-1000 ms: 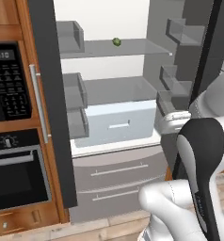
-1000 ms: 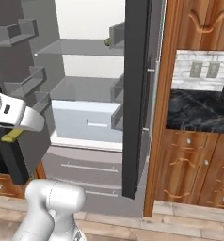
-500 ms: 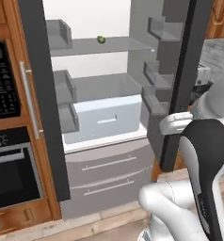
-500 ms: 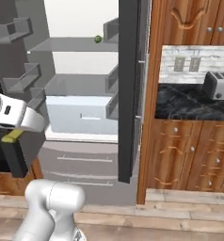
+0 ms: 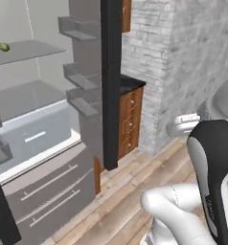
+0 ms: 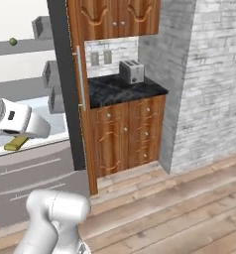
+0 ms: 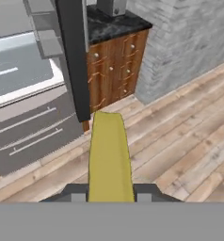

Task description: Retrieve the butter from the fridge and place it on a plate on the dining table. Then retrieve the butter knife by the fridge and place it near the plate.

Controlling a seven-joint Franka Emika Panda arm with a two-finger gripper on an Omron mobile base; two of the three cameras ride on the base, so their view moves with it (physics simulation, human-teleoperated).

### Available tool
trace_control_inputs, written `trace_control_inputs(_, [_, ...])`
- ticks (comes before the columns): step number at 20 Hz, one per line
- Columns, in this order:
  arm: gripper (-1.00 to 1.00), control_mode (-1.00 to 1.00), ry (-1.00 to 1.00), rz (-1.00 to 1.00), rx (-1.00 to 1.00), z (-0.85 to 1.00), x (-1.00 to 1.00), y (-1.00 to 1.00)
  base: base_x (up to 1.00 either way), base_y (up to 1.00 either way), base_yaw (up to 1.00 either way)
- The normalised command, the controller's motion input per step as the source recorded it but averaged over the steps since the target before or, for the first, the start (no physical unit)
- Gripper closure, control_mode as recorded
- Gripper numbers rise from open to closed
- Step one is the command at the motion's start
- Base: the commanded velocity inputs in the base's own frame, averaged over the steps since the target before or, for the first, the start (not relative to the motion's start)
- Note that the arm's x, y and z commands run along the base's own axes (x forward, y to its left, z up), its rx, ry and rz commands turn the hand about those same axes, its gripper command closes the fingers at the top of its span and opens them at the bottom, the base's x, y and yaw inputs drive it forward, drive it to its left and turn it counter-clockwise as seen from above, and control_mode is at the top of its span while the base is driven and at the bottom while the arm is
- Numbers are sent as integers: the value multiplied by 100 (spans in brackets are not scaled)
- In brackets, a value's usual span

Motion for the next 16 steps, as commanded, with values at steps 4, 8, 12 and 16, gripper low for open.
trace_control_inputs(4, [100, 100, 0, 0, 0, 0, 0, 0, 0, -45, -86])
trace_control_inputs(8, [100, 100, 0, 0, 0, 0, 0, 0, 0, -37, -84])
trace_control_inputs(12, [100, 100, 0, 0, 0, 0, 0, 0, 0, -33, -81])
trace_control_inputs(16, [100, 100, 0, 0, 0, 0, 0, 0, 1, -18, -73])
